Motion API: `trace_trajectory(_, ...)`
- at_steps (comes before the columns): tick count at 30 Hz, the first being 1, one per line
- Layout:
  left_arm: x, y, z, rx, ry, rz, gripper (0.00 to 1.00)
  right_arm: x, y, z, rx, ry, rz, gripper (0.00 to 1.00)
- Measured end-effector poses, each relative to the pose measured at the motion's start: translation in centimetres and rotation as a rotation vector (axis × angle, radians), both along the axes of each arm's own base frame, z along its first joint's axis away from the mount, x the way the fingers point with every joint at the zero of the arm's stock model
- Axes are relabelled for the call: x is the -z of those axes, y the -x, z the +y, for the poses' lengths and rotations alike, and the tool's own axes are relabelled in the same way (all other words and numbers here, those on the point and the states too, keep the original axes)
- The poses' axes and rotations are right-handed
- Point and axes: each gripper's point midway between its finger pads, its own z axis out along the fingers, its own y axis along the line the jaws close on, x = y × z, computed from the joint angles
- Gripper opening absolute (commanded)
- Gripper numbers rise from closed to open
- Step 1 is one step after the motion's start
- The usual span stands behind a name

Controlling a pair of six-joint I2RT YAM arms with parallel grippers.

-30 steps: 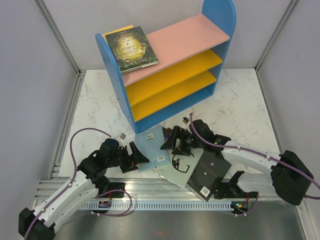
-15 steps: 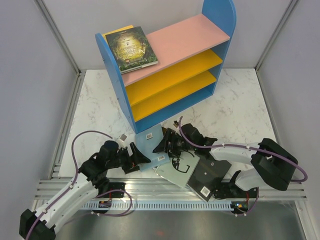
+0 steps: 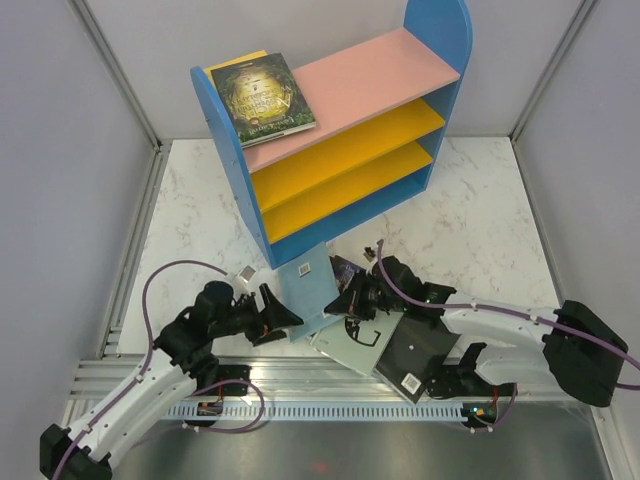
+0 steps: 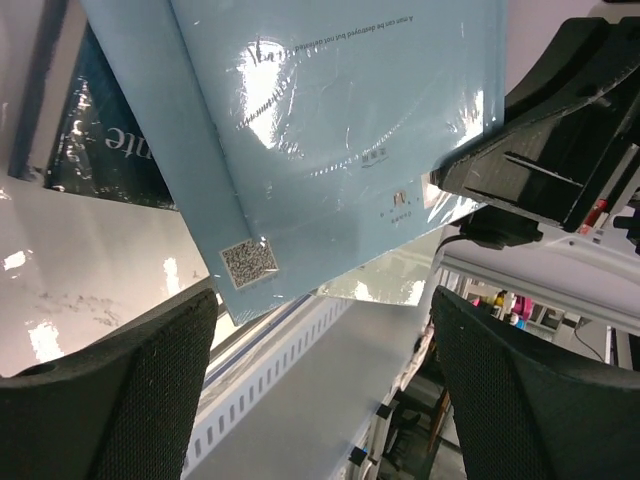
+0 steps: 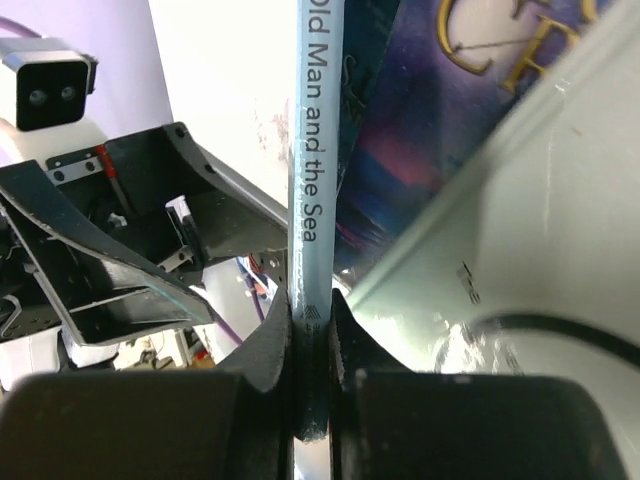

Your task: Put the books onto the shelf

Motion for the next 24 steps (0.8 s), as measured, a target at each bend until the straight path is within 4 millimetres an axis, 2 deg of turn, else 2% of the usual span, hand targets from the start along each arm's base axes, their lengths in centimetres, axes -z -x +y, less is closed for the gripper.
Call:
trace_trajectory(3, -1.2, 0.2, 0.0, 0.005, 0.012, -0.014, 0.89, -0.9, 0.2, -1.1, 0.024, 0.020, -0.011, 0.00)
trace_trajectory(6, -4.1, 0.2, 0.1, 0.006, 0.030, -0.056, 0.90, -2.8, 0.1, -3.1, 0.052, 0.034, -0.045, 0.00)
trace_trajectory(10, -8.8, 0.1, 0.5, 0.002, 0.053, -0.152, 0.91, -6.4, -0.3, -6.2, 0.124, 0.039, -0.101, 0.00)
trace_trajectory(13, -10.9, 0.2, 1.0, -0.011, 0.054, -0.200, 0.91, -10.3, -0.7, -8.1, 0.175, 0.030, -0.151, 0.00)
trace_trajectory(16, -11.3, 0.5, 1.5, -0.022, 0.042, -0.211, 0.91, -14.6, -1.0, -8.8, 0.196, 0.010, -0.205, 0.00)
trace_trajectory(21, -10.6, 1.3, 2.2, -0.025, 0.018, -0.188, 0.91, -21.5, -1.7, -8.9, 0.211, -0.036, -0.298, 0.00)
trace_trajectory(24, -10.4, 1.8, 2.5, -0.025, 0.015, -0.183, 0.91, -23.8, -2.6, -8.4, 0.214, -0.043, -0.331, 0.00)
